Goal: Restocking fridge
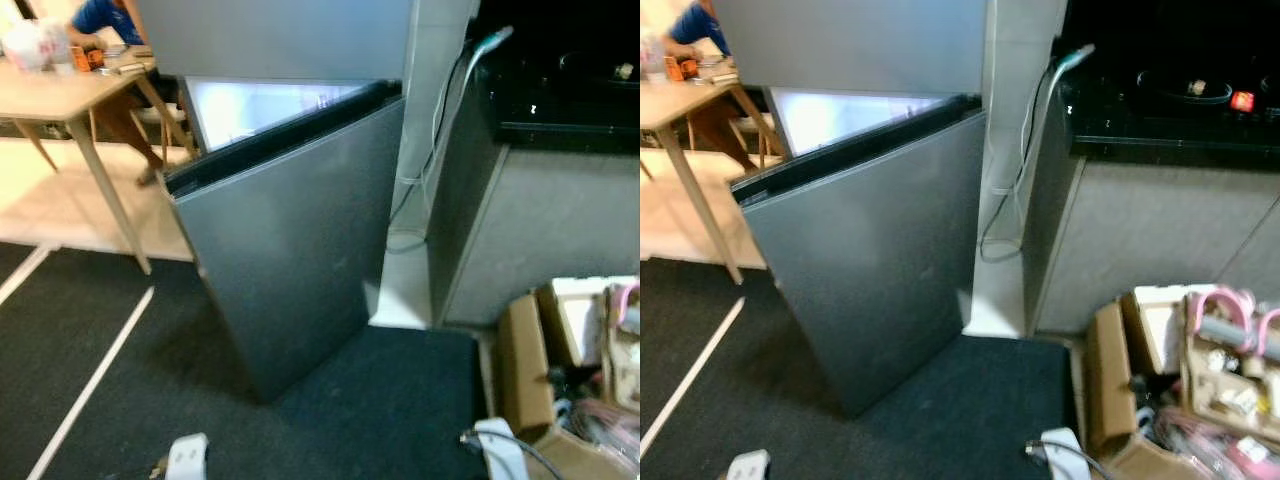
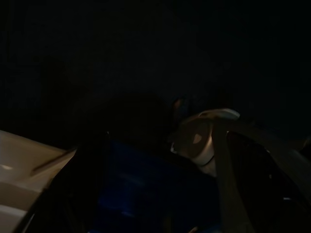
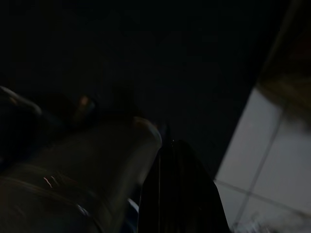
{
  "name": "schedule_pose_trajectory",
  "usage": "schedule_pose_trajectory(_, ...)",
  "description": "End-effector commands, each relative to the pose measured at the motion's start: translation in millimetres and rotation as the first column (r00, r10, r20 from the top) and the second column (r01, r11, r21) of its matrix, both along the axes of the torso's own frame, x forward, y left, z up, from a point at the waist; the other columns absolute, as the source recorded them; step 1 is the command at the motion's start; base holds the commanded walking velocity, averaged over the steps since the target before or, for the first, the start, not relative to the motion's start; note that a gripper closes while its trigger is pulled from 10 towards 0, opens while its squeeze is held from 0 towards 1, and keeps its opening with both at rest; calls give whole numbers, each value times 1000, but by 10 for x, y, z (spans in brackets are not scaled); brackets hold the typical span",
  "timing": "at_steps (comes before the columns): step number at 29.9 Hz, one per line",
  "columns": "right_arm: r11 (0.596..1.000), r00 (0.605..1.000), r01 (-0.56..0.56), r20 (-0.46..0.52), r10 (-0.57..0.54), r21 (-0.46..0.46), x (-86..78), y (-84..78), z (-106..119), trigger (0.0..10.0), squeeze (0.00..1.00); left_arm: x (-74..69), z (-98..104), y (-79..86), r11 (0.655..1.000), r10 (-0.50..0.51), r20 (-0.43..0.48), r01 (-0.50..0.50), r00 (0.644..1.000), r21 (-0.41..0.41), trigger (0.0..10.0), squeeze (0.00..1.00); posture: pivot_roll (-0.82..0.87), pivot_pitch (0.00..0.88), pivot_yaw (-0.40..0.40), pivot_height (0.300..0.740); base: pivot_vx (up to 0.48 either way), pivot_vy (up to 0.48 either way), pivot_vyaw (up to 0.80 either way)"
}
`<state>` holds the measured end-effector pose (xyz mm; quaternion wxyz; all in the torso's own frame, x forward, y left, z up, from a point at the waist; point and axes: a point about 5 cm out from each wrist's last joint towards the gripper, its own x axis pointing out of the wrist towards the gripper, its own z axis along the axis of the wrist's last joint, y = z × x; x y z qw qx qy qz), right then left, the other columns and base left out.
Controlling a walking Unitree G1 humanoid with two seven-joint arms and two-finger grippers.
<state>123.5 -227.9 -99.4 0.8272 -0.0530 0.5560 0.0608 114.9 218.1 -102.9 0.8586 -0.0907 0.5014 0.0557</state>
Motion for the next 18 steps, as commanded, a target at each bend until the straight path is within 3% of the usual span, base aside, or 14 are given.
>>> schedule_pose_trajectory(1, 998, 999, -48, 3, 48, -30, 24, 4, 5, 10000, 0, -7, -3, 0, 1000, -7, -6, 7, 1000, 6, 10000, 0, -54, 0, 5, 740, 0, 0, 706)
schedule_pose_trajectory(6, 986, 990, -143, -24, 141, -83, 2, -16, 1, 10000, 0, -7, -6, -12, 1000, -12, -9, 12, 1000, 1, 10000, 0, -61, 0, 5, 740, 0, 0, 708)
schedule_pose_trajectory(18, 979, 986, -169, -7, 169, -110, 88, -4, 24, 10000, 0, 9, -2, -25, 1000, -19, -1, 19, 1000, -4, 10000, 0, -60, 0, 2, 740, 0, 0, 709)
